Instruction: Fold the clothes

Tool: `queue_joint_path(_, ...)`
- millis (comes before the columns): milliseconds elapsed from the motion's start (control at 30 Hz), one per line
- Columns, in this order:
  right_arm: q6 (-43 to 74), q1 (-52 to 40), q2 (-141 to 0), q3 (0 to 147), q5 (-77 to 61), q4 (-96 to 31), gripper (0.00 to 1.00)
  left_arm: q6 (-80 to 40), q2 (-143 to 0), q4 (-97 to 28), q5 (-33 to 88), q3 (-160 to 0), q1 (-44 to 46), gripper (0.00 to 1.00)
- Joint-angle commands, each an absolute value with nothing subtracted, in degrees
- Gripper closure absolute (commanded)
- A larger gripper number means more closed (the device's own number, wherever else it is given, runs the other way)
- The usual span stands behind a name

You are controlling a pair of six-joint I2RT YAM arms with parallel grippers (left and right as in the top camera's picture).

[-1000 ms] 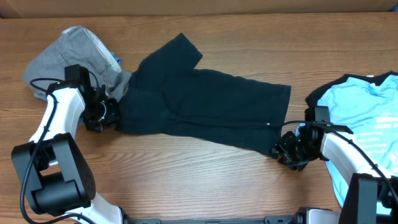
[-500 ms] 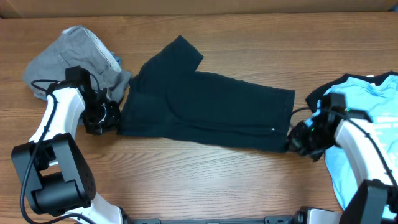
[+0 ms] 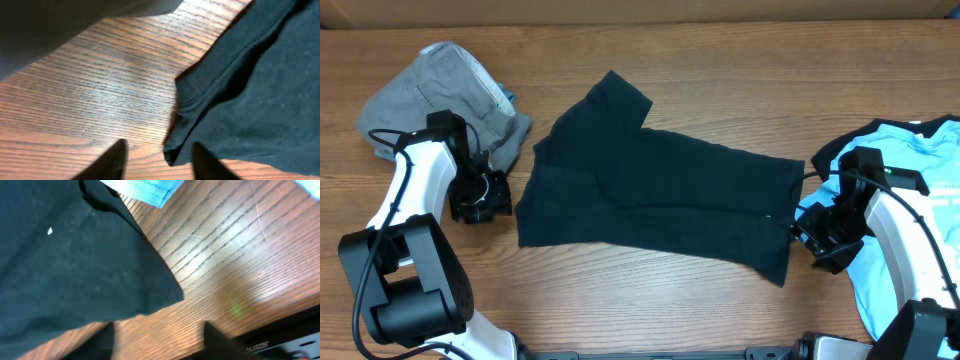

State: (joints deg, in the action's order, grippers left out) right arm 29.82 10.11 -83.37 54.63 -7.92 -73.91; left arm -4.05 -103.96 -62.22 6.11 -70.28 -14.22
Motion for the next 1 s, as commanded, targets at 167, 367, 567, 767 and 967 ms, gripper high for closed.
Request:
queue_joint_path(167,25.28,10.26,-82.98,55.48,-10.46,-68.88,0.31,-0.12,-103.20,-64.20,10.87,-72.66,-13.85,0.56)
queue_joint_path(367,23.90,10.26,-82.98,62.46,-12.69,-64.86,0.32,5.30,-102.32,-68.42,19.53,-81.10,-12.38,0.57)
queue_joint_path(567,23.97,10.26,-83.00,67.61,-16.69,-55.79,0.42,10.13,-102.24,-64.82,24.56,-89.84,-4.38,0.48)
queue_joint_path(767,24.40,10.26,-83.05,67.64,-21.32,-52.14,0.41,9.85,-104.47,-54.15,18.00,-93.41,5.19,0.33)
queue_joint_path(967,24.38,10.24,-83.05,67.64,-21.32,-55.33,0.41,5.41,-112.64,-43.64,15.88,-98.63,8.29,0.30)
